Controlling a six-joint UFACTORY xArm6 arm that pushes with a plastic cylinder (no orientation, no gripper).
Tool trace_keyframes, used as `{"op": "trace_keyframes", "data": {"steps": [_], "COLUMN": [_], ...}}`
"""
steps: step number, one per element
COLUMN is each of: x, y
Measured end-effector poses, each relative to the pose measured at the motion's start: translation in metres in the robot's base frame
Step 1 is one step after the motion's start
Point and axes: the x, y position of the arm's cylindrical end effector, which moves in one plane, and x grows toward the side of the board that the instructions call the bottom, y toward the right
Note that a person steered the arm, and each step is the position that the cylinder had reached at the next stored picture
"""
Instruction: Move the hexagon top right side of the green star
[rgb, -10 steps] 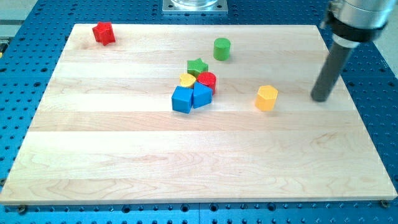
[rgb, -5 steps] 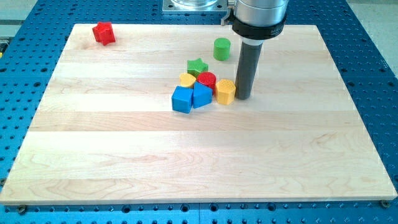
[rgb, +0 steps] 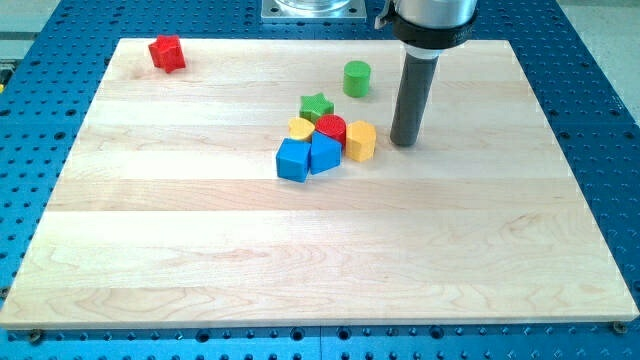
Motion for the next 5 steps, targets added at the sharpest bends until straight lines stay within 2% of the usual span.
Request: {"op": "trace_keyframes", "data": {"steps": [1,3,4,5], "x": [0.027,0.044,0.048,0.040], "y": [-0.001,-0.040,-0.074,-0.080]}}
